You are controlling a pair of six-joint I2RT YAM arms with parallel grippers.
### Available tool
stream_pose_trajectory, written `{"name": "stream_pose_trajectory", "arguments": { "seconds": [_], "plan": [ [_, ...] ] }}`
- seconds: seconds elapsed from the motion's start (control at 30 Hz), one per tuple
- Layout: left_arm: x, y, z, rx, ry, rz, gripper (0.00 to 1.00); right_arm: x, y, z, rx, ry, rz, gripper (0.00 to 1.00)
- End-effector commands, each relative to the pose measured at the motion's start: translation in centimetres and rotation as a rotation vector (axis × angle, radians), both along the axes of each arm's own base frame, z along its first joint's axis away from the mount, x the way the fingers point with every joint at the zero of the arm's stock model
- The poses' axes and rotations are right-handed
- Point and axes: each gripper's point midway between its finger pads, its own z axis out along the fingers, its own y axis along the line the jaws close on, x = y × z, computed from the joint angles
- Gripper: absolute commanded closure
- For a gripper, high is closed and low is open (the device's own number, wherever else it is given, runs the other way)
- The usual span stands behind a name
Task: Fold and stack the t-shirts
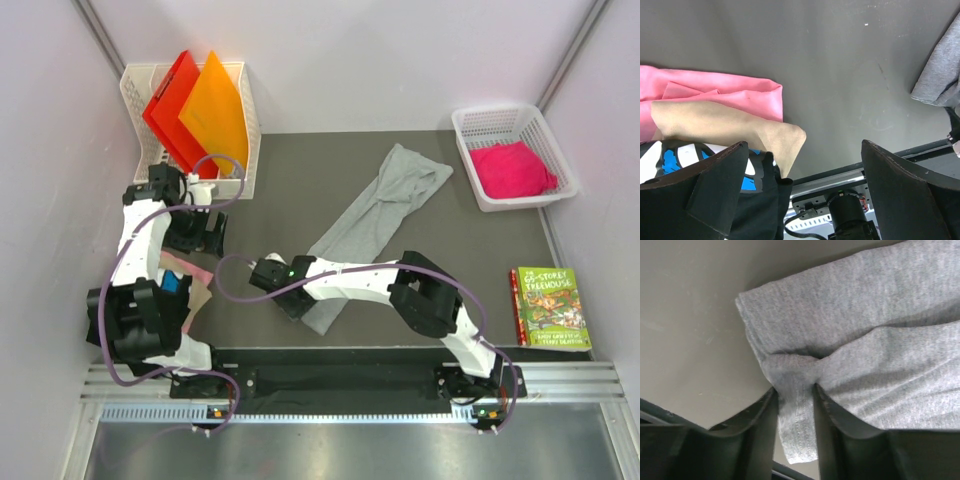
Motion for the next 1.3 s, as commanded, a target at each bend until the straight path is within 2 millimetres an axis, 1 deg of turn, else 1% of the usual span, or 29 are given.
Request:
{"name": "stream_pose_trajectory", "arguments": {
  "seconds": [0.0,0.03,0.1,0.17,0.23,0.4,0.43,0.5,0.53,0.57,0.6,0.63,0.67,0.7,0.73,0.77,0.8,0.83,0.87,0.9,0.93,1.0,1.03,1.07,1.1,1.13,1.2,1.23,1.27],
  "plan": [
    [-0.1,-0.1,1.6,-0.006,-0.042,-0.010,0.01,-2.9,-3.5,-8.9,-0.161,0.147,-0.011,0.72],
    [-0.2,-0.2,1.7,-0.009,-0.044,-0.009,0.01,-2.9,-3.6,-8.9,-0.164,0.150,-0.014,0.75],
    [-0.1,-0.2,1.9,-0.010,-0.050,-0.012,0.01,-3.0,-3.8,-9.0,-0.182,0.157,-0.017,0.78],
    [-0.2,-0.2,2.1,-0.007,-0.056,-0.016,0.01,-2.8,-3.9,-8.5,-0.199,0.148,-0.023,0.87],
    [-0.2,0.0,2.3,0.000,-0.065,-0.019,0.01,-2.5,-4.1,-7.9,-0.219,0.132,-0.028,1.00],
    [-0.5,-0.2,2.5,-0.001,-0.080,-0.029,0.01,-2.6,-4.1,-5.8,-0.249,0.076,-0.003,1.00],
    [-0.6,-0.2,2.7,0.003,-0.089,-0.031,0.01,-2.6,-3.8,-4.7,-0.246,0.068,0.004,1.00],
    [-0.7,-0.1,2.8,0.005,-0.092,-0.030,0.01,-3.2,-3.0,-3.4,-0.233,0.049,0.031,1.00],
    [-0.7,-0.1,3.0,0.007,-0.099,-0.031,0.01,-3.4,-2.2,-1.7,-0.205,0.042,0.050,1.00],
    [-0.7,-0.1,3.1,0.008,-0.101,-0.033,0.01,-4.5,-1.4,-0.9,-0.186,0.044,0.080,1.00],
    [-0.6,-0.1,3.1,0.011,-0.106,-0.034,0.01,-4.8,-0.1,0.6,-0.145,0.033,0.101,1.00],
    [-0.6,-0.1,3.2,0.010,-0.109,-0.034,0.01,-5.5,0.2,1.9,-0.139,0.033,0.127,1.00],
    [-0.5,-0.1,3.4,0.010,-0.115,-0.035,0.01,-6.9,0.9,2.8,-0.126,0.041,0.160,1.00],
    [-0.4,-0.1,3.4,0.009,-0.119,-0.037,0.01,-7.5,2.2,4.5,-0.079,0.042,0.181,1.00],
    [-0.4,-0.2,3.5,0.005,-0.118,-0.040,0.01,-8.3,2.3,5.6,-0.073,0.052,0.196,1.00],
    [-0.3,-0.2,3.6,0.003,-0.121,-0.037,0.01,-9.6,2.8,6.4,-0.051,0.069,0.221,1.00],
    [-0.2,-0.2,3.6,0.004,-0.122,-0.039,0.01,-10.3,3.5,7.6,-0.017,0.074,0.232,1.00],
    [-0.2,-0.3,3.7,0.001,-0.121,-0.041,0.01,-10.8,3.6,8.8,0.008,0.076,0.237,1.00],
    [-0.1,-0.4,3.8,-0.004,-0.123,-0.041,0.01,-11.5,3.8,9.4,0.025,0.078,0.247,1.00],
    [0.0,-0.3,3.9,-0.004,-0.123,-0.041,0.01,-11.8,3.9,9.9,0.042,0.085,0.244,1.00],
    [0.0,-0.3,3.8,-0.006,-0.121,-0.037,0.01,-11.8,3.9,10.8,0.062,0.087,0.231,1.00],
    [0.2,-0.5,4.0,-0.015,-0.125,-0.039,0.01,-11.9,3.4,11.3,0.068,0.086,0.222,1.00],
    [0.2,-0.5,4.1,-0.019,-0.121,-0.038,0.01,-11.6,3.1,12.0,0.082,0.078,0.212,1.00],
    [0.3,-0.6,4.2,-0.024,-0.123,-0.038,0.01,-11.2,2.8,12.3,0.082,0.067,0.201,1.00],
    [0.3,-0.6,4.2,-0.026,-0.120,-0.037,0.01,-11.0,2.1,12.0,0.065,0.065,0.192,1.00],
    [0.4,-0.6,4.3,-0.028,-0.120,-0.038,0.01,-10.1,1.7,12.8,0.083,0.054,0.171,1.00],
    [0.5,-0.8,4.4,-0.034,-0.117,-0.041,0.01,-9.0,0.6,12.7,0.071,0.038,0.143,1.00],
    [0.5,-0.8,4.5,-0.037,-0.117,-0.040,0.01,-7.5,0.3,13.5,0.097,0.021,0.121,1.00],
    [0.5,-0.8,4.6,-0.036,-0.117,-0.041,0.01,-6.6,-0.2,13.7,0.097,0.012,0.107,1.00]
  ]
}}
